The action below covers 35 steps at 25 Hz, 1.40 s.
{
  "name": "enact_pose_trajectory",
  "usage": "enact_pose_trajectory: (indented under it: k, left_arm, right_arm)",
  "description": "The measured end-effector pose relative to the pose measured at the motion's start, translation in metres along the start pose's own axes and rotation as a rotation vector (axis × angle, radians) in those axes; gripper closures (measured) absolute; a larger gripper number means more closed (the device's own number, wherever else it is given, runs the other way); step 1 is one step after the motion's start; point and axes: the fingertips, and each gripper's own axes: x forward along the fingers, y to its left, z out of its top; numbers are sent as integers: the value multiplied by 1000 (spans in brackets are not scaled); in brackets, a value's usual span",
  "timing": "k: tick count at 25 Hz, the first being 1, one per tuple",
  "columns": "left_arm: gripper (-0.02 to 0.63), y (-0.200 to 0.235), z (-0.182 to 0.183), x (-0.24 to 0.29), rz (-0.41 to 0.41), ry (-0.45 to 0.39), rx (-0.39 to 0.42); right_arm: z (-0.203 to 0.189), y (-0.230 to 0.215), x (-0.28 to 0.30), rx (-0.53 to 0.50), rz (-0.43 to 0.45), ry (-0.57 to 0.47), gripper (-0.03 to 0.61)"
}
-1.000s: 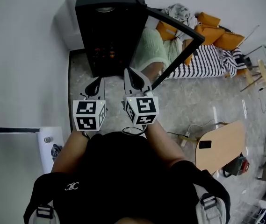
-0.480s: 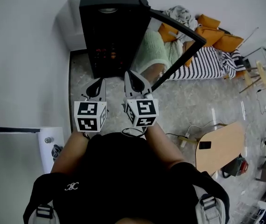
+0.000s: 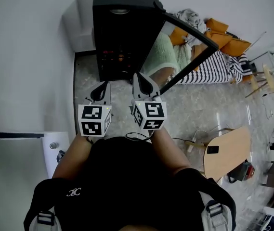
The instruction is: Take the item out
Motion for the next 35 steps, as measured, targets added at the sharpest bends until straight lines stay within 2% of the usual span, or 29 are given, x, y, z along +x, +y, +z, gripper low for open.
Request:
enact_pose_trajectory:
  k: [6, 14, 21, 29, 35]
  left_arm:
    - [612, 24, -5, -4, -25, 9, -16]
    - [612, 28, -17, -3, -65, 52, -5]
    - [613, 40, -18, 9, -52, 59, 1]
    - [612, 62, -5, 43, -30, 62, 12]
    - [612, 79, 5, 82, -16, 69, 11]
  right_arm:
    - [0, 18, 11, 4, -23, 9, 572]
    - [-11, 21, 11, 14, -59, 39, 572]
    - [-13, 15, 29, 13, -57, 34, 572]
    - [-7, 6, 76, -37, -35, 18, 572]
    - [-10, -15, 119, -24, -22, 30, 572]
